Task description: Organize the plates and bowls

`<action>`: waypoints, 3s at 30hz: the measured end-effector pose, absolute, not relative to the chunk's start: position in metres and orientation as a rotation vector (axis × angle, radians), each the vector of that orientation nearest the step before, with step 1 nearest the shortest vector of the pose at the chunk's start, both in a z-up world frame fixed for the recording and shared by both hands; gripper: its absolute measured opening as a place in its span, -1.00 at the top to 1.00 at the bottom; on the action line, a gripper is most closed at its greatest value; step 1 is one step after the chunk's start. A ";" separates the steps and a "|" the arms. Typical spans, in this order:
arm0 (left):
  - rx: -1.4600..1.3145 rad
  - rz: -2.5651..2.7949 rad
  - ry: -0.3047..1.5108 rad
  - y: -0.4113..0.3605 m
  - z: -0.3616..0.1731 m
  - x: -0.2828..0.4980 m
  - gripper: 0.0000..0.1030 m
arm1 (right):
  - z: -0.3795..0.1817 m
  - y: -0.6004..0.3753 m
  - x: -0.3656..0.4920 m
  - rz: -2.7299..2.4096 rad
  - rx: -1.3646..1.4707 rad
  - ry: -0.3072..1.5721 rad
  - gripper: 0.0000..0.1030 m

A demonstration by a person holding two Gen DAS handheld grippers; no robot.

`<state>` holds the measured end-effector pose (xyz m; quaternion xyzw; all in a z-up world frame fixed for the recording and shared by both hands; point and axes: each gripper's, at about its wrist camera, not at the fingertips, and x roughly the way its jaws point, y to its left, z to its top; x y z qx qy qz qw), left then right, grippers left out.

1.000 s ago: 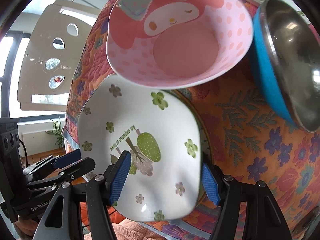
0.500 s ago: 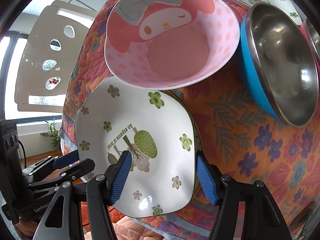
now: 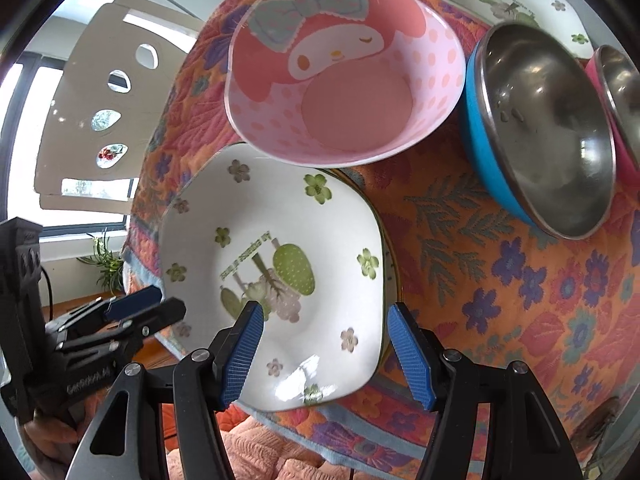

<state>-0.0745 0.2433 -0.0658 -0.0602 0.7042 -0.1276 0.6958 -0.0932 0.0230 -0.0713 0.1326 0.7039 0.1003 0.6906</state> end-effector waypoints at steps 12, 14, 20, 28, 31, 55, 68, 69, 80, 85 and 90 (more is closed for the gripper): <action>-0.141 -0.226 1.463 0.244 -0.016 -0.040 0.06 | 0.023 0.013 -0.069 0.354 0.260 1.426 -0.22; -0.135 -0.224 1.445 0.236 -0.008 -0.032 0.06 | 0.035 0.009 -0.059 0.366 0.251 1.404 -0.22; -0.116 -0.217 1.414 0.214 0.010 -0.007 0.06 | 0.062 -0.009 -0.018 0.376 0.239 1.349 -0.22; -0.095 -0.222 1.397 0.167 0.026 0.039 0.06 | 0.081 -0.066 0.036 0.381 0.300 1.279 -0.21; -0.081 -0.239 1.387 0.142 0.031 0.063 0.06 | 0.080 -0.100 0.059 0.364 0.349 1.250 -0.22; -0.119 -0.364 1.582 -0.017 -0.087 0.169 0.08 | -0.108 -0.265 0.138 0.221 0.733 1.439 -0.22; 0.066 -0.386 1.512 -0.053 -0.102 0.157 0.30 | -0.121 -0.242 0.143 0.180 0.645 1.442 -0.05; 0.079 -0.392 1.509 -0.058 -0.101 0.156 0.30 | -0.120 -0.242 0.143 0.179 0.634 1.442 -0.05; 0.148 -0.413 1.461 -0.062 -0.077 0.154 0.33 | -0.109 -0.239 0.143 0.252 0.623 1.398 -0.06; 0.114 -0.424 1.442 -0.050 -0.063 0.153 0.33 | -0.100 -0.232 0.143 0.261 0.606 1.385 -0.06; 0.072 -0.433 1.426 -0.030 -0.048 0.149 0.33 | -0.086 -0.224 0.142 0.270 0.596 1.362 -0.06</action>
